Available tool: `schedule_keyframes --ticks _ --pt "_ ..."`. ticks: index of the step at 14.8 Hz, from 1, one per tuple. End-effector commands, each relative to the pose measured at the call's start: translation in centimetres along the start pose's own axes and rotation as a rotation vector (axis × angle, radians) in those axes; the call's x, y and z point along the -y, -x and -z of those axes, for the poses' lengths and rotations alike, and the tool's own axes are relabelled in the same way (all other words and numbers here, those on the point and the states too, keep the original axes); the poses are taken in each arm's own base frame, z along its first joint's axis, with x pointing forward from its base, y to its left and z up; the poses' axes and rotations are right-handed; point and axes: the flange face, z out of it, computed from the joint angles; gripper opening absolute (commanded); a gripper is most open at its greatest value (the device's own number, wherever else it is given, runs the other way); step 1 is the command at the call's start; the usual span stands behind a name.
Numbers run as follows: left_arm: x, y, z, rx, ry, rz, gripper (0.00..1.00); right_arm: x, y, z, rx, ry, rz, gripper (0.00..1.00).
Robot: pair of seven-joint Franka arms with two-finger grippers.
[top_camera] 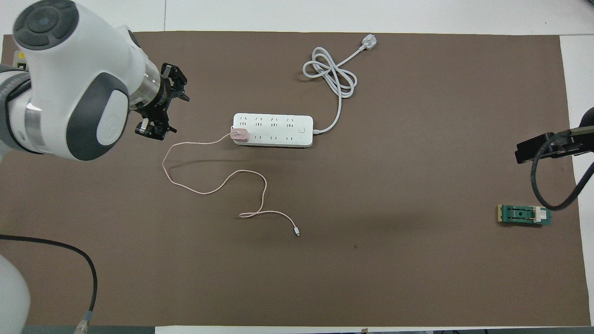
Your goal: Plug charger into power strip
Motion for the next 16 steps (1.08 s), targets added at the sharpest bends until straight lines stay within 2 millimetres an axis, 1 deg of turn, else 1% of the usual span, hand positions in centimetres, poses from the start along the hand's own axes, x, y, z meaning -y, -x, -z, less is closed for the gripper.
schedule_keyframes --ticks 1,3,6,9,12,14,16 --pt "2.4 -4.2 2.3 0.018 -0.012 -0.117 0.75 -0.1 0.2 0.1 0.011 0.005 0.017 1.00" --pt "3.8 -7.7 3.3 0.009 -0.007 -0.178 0.75 -0.1 0.1 0.1 0.009 0.005 0.017 1.00" --pt "5.6 -12.4 3.9 0.000 0.002 -0.275 0.74 -0.1 0.2 0.1 0.011 0.005 0.015 1.00" --pt "7.5 -16.4 4.2 0.001 0.002 -0.392 0.74 -0.2 0.1 0.1 0.009 0.005 0.014 1.00" --pt "9.4 -18.8 4.5 0.017 -0.019 -0.529 0.74 -0.2 0.1 0.1 0.009 0.005 0.014 1.00" --pt "10.5 -20.0 5.3 0.018 -0.017 -0.624 0.74 -0.2 0.1 0.1 0.009 0.005 0.014 1.00" --pt "11.1 -20.2 5.7 0.024 -0.034 -0.714 0.75 -0.2 0.1 0.1 0.009 0.005 0.014 1.00"
